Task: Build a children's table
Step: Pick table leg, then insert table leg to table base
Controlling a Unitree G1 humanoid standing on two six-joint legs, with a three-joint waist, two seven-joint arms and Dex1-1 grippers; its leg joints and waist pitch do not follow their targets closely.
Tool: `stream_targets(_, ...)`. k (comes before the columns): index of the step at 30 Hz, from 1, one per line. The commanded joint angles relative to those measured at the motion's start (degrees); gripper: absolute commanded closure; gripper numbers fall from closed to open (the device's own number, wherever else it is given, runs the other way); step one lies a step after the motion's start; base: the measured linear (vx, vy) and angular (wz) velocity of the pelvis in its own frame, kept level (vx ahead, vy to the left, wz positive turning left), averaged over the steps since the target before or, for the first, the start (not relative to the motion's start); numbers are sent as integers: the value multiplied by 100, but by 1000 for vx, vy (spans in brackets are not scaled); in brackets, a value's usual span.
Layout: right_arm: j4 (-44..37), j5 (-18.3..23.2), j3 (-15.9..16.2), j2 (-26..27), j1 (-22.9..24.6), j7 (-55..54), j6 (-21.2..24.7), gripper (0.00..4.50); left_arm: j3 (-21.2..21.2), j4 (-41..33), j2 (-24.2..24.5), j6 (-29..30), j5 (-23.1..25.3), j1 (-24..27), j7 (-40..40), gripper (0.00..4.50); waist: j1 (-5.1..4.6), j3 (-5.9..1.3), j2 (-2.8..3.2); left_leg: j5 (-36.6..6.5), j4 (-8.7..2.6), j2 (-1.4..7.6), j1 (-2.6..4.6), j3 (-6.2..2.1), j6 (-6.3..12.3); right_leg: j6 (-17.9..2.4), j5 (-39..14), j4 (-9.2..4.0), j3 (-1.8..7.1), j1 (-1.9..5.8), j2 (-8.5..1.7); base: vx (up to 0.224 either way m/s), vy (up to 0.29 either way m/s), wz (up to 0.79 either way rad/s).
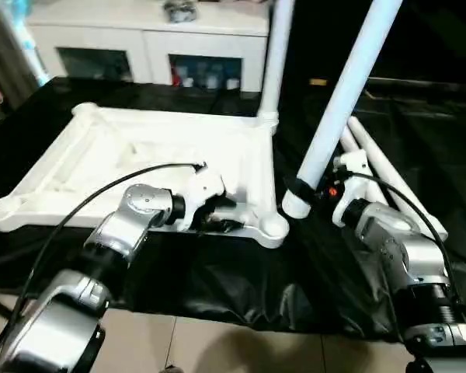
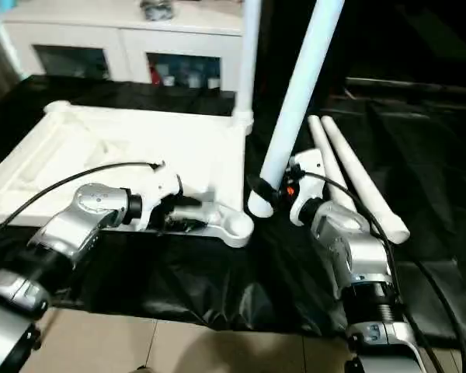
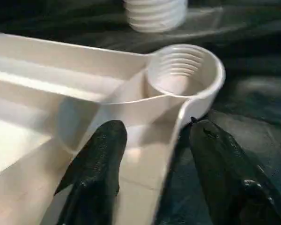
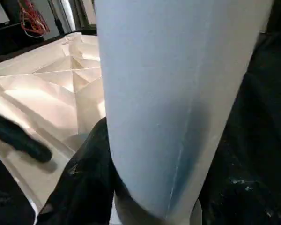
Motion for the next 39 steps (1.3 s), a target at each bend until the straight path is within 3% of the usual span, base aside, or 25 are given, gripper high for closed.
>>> stream_targets(1,-156,-37,24,-24,-37,-55,-70,260,-117,302,54,-258,146,-178,-248,234,-7,-472,29,-1072,-350,75,55,-23,9,-1068,-1273,-442,263,363,-406,0,0,0)
stream_targets(6,-222,-75,43,-20,-24,-74,-52,260,-189,1108,3,-802,517,-430,-198,272,-46,-489,40,-1024,-345,71,54,-29,46,-1102,-1081,-425,260,376,-395,0,0,0)
stream_targets(8,-255,-128,106,-70,-4,-21,-39,260,-148,1422,-36,-947,583,-545,-212,292,-45,-489,15,-1014,-346,73,50,-26,75,-1143,-1044,-430,261,383,-401,0,0,0)
stream_targets(12,-254,-154,172,-102,44,63,-46,260,-131,1651,-7,-990,622,-678,-263,315,-31,-483,10,-976,-343,84,49,-20,119,-1209,-1048,-419,265,380,-422,0,0,0)
stream_targets(14,-239,-165,192,-88,46,59,-64,260,-115,1754,6,-1098,639,-728,-261,349,-23,-477,-5,-1010,-348,94,56,-22,126,-1224,-1137,-421,264,371,-429,0,0,0)
stream_targets(20,-255,-197,270,-80,28,67,-61,260,-24,2149,-38,-1254,699,-910,-392,395,-34,-466,2,-1052,-352,79,48,-24,111,-1133,-1359,-456,260,376,-430,0,0,0)
stream_targets(24,-286,-220,279,-81,40,88,-48,260,110,2325,-78,-1291,622,-1007,-622,419,-49,-484,10,-920,-344,80,31,-26,154,-1244,-999,-418,260,390,-422,0,0,0)
stream_targets(28,-335,-208,268,-81,55,90,-15,260,41,2263,-20,-842,740,-1028,-562,449,-56,-492,18,-862,-337,85,31,-21,220,-1386,-721,-392,256,396,-424,0,0,0)
stream_targets(31,-384,-151,265,-18,66,43,48,260,157,1853,-92,-322,685,-791,-358,450,-59,-472,-15,-957,-348,98,46,-19,204,-1356,-1004,-408,260,391,-440,0,0,0)
stream_targets(33,-384,-148,265,-12,66,42,51,260,179,1810,-110,-284,671,-765,-328,450,-59,-461,-24,-988,-344,93,50,-12,218,-1343,-1162,-433,255,374,-438,0,0,0)
stream_targets(34,-355,-102,268,67,54,34,122,260,267,1264,-221,-116,656,-397,12,450,-64,-463,-115,-987,-352,111,46,-9,215,-1320,-1216,-429,260,387,-446,0,0,0)
stream_targets(35,-341,-92,266,92,41,16,155,260,255,1105,-232,-156,702,-275,135,450,-63,-455,-138,-967,-357,127,42,-12,240,-1302,-1286,-426,257,370,-453,0,0,0)
stream_targets(37,-330,-88,268,109,27,-2,186,260,240,987,-234,-200,737,-182,215,450,-45,-459,-75,-954,-354,127,64,-13,256,-1258,-1394,-441,261,344,-456,0,0,0)
stream_targets(39,-256,-128,313,156,-59,-85,335,260,217,393,-255,-300,702,256,239,450,-36,-443,-129,-987,-377,142,51,-19,223,-1131,-1555,-445,265,339,-462,0,0,0)
